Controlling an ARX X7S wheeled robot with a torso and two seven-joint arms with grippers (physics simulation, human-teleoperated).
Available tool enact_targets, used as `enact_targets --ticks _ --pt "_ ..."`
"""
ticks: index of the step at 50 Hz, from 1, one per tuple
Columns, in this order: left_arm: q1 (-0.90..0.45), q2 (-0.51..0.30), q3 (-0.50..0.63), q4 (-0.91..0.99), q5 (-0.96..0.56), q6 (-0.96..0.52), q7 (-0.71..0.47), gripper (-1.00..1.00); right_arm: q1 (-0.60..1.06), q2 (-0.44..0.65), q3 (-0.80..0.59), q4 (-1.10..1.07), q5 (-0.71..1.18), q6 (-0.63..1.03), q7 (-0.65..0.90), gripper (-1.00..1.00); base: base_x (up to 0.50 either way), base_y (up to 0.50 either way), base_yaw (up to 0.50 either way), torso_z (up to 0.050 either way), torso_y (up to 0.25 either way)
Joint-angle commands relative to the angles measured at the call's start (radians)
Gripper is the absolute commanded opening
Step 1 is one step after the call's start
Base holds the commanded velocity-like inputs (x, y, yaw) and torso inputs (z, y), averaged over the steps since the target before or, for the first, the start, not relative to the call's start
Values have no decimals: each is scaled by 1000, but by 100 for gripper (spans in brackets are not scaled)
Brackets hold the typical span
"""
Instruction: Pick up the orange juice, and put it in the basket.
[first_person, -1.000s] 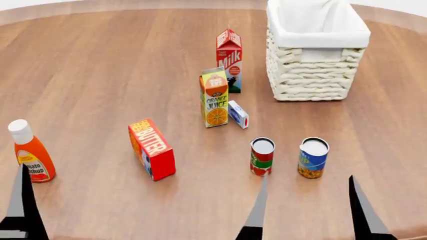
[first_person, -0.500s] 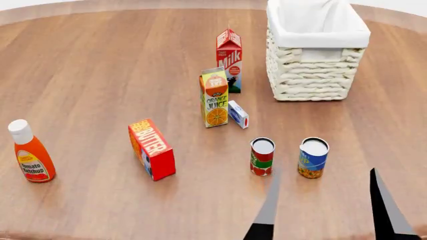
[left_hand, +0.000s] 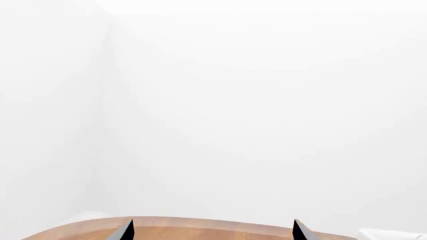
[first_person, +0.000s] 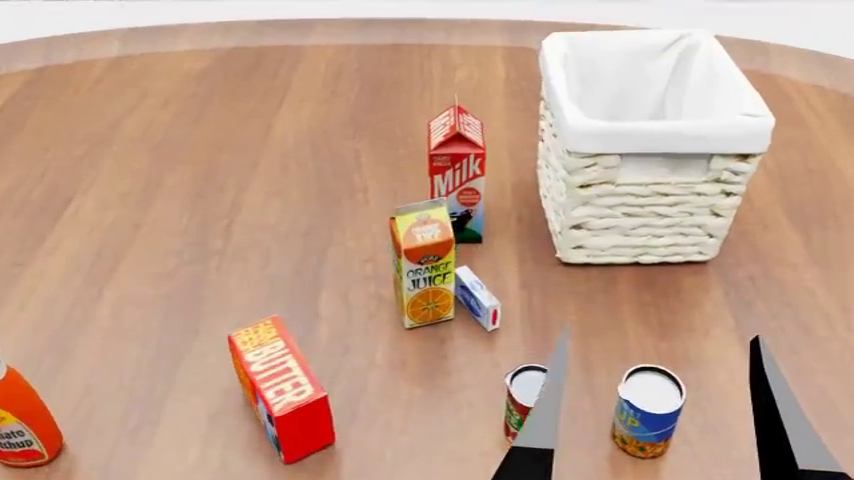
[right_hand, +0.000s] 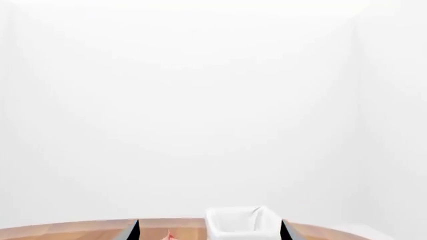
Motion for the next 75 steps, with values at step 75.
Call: enact_targets --ticks 75 --pt "16 -181 89 -14 -114 124 -191 100 -23 52 13 43 123 -104 55 100 327 -113 0 0 1"
